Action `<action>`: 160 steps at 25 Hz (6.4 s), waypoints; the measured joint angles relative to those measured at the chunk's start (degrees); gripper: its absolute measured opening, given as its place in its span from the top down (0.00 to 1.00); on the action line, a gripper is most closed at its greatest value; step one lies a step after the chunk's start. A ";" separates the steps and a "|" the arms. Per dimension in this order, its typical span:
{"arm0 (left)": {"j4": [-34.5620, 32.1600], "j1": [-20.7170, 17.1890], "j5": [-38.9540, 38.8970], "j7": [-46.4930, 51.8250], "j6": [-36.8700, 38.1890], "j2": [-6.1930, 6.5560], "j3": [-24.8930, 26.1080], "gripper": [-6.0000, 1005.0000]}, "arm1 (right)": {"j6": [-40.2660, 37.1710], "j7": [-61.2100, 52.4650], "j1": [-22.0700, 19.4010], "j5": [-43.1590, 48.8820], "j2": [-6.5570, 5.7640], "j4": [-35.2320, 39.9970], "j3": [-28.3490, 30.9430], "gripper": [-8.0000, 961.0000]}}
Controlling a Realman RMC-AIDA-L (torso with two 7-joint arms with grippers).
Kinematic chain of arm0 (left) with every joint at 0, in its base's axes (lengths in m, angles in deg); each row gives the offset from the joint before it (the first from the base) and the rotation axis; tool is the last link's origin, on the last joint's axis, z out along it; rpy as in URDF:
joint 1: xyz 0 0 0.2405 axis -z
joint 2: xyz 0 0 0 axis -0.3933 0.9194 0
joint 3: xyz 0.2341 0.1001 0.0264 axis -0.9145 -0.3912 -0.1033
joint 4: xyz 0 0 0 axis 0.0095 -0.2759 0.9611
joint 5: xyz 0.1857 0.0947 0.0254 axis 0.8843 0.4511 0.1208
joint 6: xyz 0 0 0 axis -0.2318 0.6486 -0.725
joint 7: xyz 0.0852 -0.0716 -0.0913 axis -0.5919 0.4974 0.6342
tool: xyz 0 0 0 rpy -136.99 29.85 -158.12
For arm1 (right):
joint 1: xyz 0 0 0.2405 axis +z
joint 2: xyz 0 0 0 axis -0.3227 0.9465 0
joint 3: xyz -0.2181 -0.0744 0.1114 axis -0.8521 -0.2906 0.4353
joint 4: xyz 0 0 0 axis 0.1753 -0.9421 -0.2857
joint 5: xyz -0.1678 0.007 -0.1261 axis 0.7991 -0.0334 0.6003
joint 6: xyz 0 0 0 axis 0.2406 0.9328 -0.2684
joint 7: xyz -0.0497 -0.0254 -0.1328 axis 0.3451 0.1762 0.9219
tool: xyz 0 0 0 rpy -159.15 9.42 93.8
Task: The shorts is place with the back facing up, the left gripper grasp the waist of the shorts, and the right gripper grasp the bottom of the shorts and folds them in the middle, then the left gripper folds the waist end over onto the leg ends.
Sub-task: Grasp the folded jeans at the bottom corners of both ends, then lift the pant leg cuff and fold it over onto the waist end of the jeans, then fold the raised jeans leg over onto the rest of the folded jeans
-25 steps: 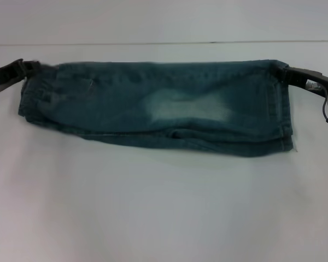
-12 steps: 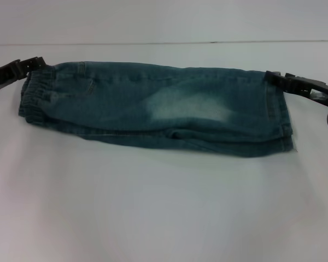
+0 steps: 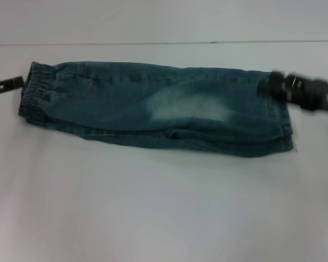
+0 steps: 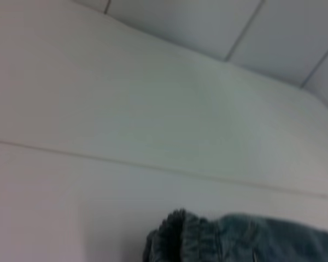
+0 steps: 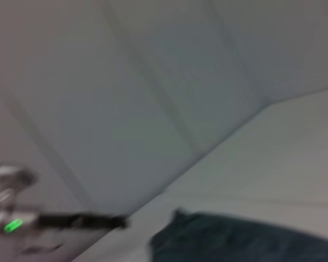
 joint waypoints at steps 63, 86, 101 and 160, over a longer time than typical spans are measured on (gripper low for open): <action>-2.74 3.44 14.48 -0.94 -15.17 -4.96 -20.32 0.54 | -2.37 2.33 0.65 12.73 3.93 2.51 -4.02 0.10; -12.61 3.14 14.79 2.23 -0.31 -5.48 -20.37 0.84 | 3.29 2.69 0.93 11.12 5.07 1.61 -3.18 0.10; -21.46 18.68 17.00 11.96 19.72 -3.24 -20.58 0.87 | 29.12 28.57 9.86 -15.47 6.13 -21.04 -3.25 0.71; -5.00 21.26 -4.57 7.89 2.63 -10.42 -40.30 0.83 | 4.98 59.04 -2.89 -14.50 5.72 -33.25 42.57 0.96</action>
